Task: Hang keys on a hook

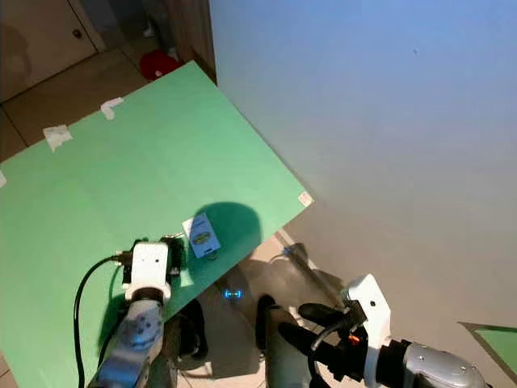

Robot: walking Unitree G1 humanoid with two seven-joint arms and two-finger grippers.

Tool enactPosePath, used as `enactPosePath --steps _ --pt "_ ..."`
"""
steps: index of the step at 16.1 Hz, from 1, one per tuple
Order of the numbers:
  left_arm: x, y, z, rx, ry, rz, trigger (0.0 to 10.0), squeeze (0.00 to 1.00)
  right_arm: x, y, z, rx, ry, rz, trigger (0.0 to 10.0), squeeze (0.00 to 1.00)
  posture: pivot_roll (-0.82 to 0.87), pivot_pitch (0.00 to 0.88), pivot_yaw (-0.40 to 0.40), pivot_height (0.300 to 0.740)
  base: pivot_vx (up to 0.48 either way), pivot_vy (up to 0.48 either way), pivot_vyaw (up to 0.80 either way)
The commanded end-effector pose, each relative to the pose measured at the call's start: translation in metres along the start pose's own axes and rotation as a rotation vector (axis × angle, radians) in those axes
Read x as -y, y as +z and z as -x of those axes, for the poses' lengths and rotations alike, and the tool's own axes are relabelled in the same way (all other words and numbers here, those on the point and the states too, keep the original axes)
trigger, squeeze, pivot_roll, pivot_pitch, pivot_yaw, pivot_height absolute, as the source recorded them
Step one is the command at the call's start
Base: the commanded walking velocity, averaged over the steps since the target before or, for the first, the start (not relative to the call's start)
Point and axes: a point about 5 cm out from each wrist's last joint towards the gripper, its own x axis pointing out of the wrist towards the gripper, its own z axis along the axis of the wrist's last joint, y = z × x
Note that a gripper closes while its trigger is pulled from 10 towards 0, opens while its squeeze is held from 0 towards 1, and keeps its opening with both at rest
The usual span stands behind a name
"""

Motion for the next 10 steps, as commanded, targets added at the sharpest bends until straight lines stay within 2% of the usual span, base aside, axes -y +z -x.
enactPosePath --steps 1,6,10 --pt "0.0 -0.014 0.006 -0.057 -0.003 -0.01 10.0 0.0 0.0 -0.006 0.004 -0.023 -0.018 -0.009 10.0 0.0 -0.39 0.382 -0.055 0.74 0.0 0.0 0.0" --pt "0.0 -0.021 0.003 -0.094 0.001 0.005 10.0 0.0 -0.006 -0.006 0.007 -0.03 -0.005 -0.013 10.0 0.0 -0.41 0.384 -0.057 0.74 0.0 0.0 0.0" --pt "0.0 -0.033 0.003 -0.167 0.014 0.012 10.0 0.0 -0.009 -0.005 0.012 -0.043 0.001 -0.013 10.0 0.0 -0.42 0.39 -0.066 0.74 0.0 0.0 0.0"
